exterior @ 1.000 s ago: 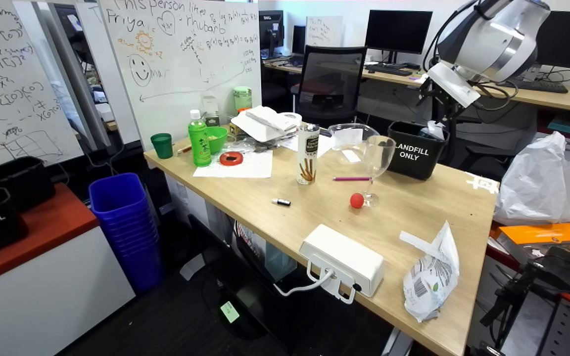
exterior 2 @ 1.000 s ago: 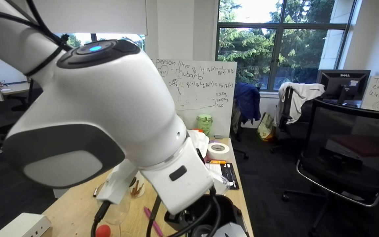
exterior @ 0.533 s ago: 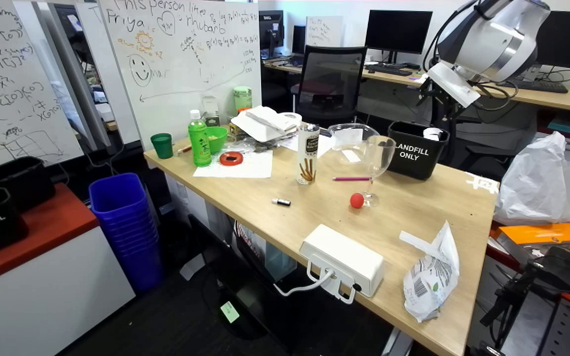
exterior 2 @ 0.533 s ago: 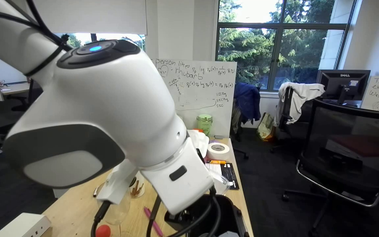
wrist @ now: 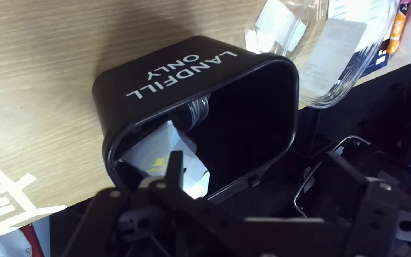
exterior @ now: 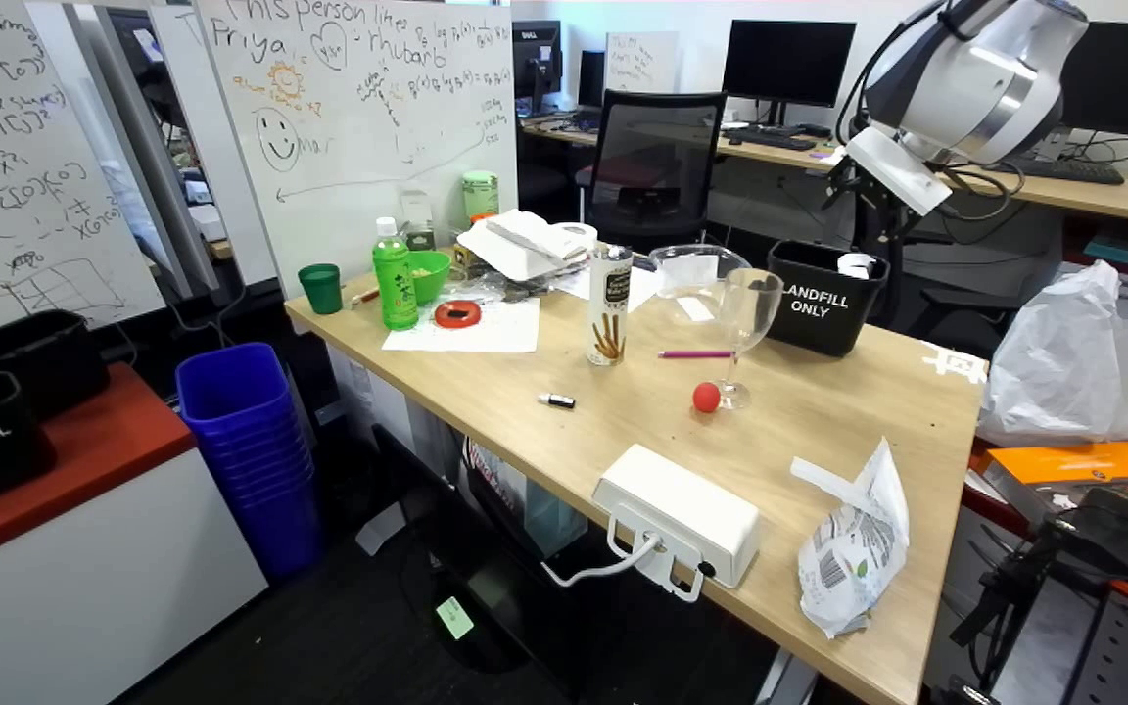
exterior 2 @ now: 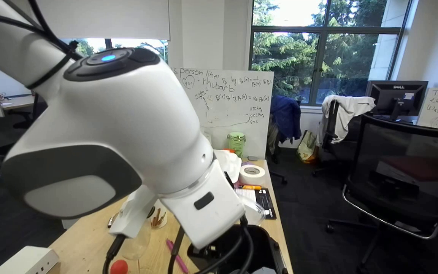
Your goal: Place the box in the black bin
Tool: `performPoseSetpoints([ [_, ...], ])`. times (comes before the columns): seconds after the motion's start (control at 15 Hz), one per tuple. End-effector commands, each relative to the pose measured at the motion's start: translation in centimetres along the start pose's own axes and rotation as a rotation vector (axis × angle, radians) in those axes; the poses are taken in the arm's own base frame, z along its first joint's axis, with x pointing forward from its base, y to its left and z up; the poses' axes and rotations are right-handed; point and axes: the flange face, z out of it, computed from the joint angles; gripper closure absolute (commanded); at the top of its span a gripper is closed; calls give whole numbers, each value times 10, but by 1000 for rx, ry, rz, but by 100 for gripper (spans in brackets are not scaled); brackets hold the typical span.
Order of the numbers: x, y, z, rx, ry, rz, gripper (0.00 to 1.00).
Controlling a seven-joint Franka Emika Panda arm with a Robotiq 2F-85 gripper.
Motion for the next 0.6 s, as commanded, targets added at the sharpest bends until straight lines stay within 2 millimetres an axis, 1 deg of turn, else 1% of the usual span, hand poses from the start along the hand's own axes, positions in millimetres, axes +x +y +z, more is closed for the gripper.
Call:
performPoseSetpoints([
  [0.0, -10, 5, -14, 0, -58, -83, 0],
  [0.2, -16, 12, -23, -16, -127, -170, 0],
  [0.33, -17, 22, -27, -59, -173, -227, 0],
  [0.53, -21, 39, -37, -110, -299, -344, 0],
])
